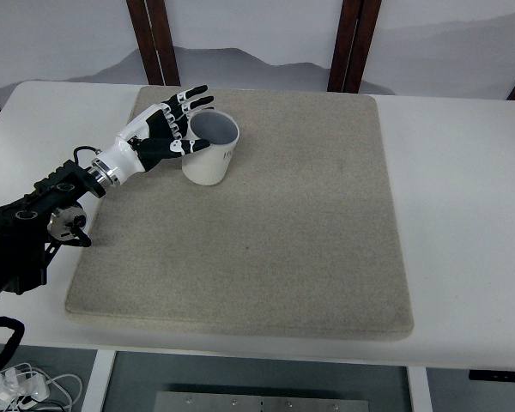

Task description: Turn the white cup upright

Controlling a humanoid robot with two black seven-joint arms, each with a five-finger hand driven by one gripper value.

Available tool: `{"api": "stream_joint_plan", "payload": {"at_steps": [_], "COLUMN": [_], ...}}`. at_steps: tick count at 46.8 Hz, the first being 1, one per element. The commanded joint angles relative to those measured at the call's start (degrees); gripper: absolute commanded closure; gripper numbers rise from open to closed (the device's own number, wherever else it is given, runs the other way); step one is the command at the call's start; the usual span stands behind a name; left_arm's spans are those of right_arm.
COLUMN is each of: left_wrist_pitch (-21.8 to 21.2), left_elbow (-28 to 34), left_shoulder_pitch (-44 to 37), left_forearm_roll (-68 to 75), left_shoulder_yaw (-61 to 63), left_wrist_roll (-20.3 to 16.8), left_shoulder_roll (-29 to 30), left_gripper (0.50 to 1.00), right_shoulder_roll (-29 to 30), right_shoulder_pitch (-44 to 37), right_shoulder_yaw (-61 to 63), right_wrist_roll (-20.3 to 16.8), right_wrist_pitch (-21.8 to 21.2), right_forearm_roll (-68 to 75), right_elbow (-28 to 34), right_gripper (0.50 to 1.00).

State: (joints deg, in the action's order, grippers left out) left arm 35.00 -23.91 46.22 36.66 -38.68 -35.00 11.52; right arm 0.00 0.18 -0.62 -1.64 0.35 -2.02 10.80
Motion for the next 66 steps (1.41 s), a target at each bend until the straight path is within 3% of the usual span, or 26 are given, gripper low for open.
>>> {"api": "stream_joint_plan", "payload": {"at_steps": [1, 15, 31, 52, 58, 66], "left_wrist_pitch": [0.0, 0.0, 0.0, 0.0, 0.0, -1.16], "left_elbow": [0.01, -1.05, -3.16, 3.52, 5.19, 5.81], "left_shoulder_pitch": [0.18, 1.76, 6.68, 11.34, 11.08, 10.29], "left_forearm_roll": [0.08, -0.36, -5.71, -23.46, -30.76, -39.46], "left_shoulder_yaw": [0.01, -0.08, -0.34, -0.43, -0.78, -0.78], "left_wrist_roll": [0.0, 0.0, 0.0, 0.02, 6.34, 11.35], "left_shoulder_roll": [-0.01, 0.25, 5.35, 6.85, 6.85, 6.23], "left_gripper": [0.504, 0.504, 0.504, 0.504, 0.504, 0.501], "right_shoulder_roll": [0.0, 0.0, 0.0, 0.0, 0.0, 0.0], "right_shoulder_pitch": [0.0, 0.0, 0.0, 0.0, 0.0, 0.0], "right_shoulder_yaw": [0.0, 0.0, 0.0, 0.0, 0.0, 0.0], "right_wrist_roll": [-0.03, -0.03, 0.06, -0.03, -0.03, -0.03], "right_wrist_pitch": [0.0, 0.0, 0.0, 0.0, 0.0, 0.0], "right_forearm_roll": [0.0, 0.0, 0.0, 0.0, 0.0, 0.0], "right_elbow": [0.01, 0.01, -0.07, 0.01, 0.01, 0.01], "right_gripper": [0.548, 0.548, 0.548, 0.548, 0.548, 0.548]}}
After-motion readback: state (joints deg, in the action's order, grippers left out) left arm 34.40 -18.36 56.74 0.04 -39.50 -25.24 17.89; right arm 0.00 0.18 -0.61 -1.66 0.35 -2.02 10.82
